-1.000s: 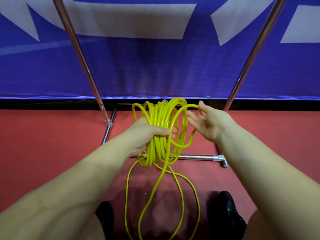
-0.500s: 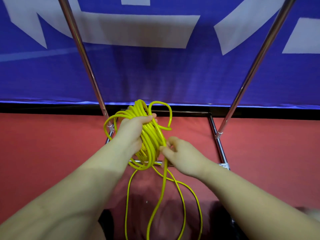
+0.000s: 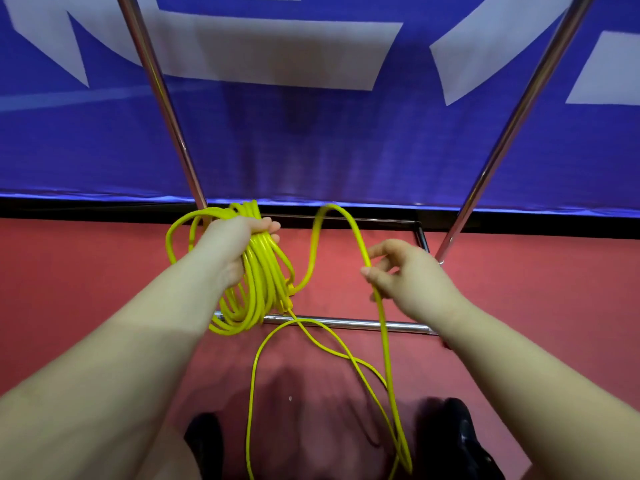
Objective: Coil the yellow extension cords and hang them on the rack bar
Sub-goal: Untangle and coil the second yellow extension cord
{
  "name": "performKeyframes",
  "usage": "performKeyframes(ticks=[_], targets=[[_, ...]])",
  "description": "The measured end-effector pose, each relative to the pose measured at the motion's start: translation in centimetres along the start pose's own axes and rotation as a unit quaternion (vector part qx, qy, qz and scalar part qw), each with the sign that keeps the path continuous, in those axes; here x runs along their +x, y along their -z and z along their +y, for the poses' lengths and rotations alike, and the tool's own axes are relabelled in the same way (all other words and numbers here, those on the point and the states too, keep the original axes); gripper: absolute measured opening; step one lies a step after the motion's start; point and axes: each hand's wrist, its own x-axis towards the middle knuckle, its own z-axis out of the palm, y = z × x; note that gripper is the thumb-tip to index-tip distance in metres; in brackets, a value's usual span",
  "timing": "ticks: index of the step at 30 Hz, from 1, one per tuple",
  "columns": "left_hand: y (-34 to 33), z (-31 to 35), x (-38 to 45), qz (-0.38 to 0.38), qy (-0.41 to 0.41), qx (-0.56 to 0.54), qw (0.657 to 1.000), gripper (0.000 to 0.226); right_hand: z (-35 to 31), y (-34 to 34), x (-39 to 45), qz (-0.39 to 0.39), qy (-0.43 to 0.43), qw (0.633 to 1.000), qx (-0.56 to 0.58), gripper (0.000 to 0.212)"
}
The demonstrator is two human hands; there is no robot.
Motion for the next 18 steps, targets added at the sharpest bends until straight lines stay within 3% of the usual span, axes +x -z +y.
performKeyframes(ticks=[5, 9, 18], targets=[[-1.0, -0.3, -1.3, -0.069, 0.038, 0.023, 0.997, 0.017, -0.6, 1.1, 0.2, 0.018, -0.028, 0.999, 0.010, 0.012], [-1.6, -0.4, -2.0, -0.108, 0.043, 0.023, 0.993, 0.015, -1.5, 1.0, 0.1, 0.024, -0.014, 0.995, 0.091, 0.019], [-3.5, -1.7, -2.5, -0.124, 0.041, 0.019, 0.991, 0.017, -2.8, 0.6, 0.0, -0.048, -0.015, 0.959, 0.280, 0.033]])
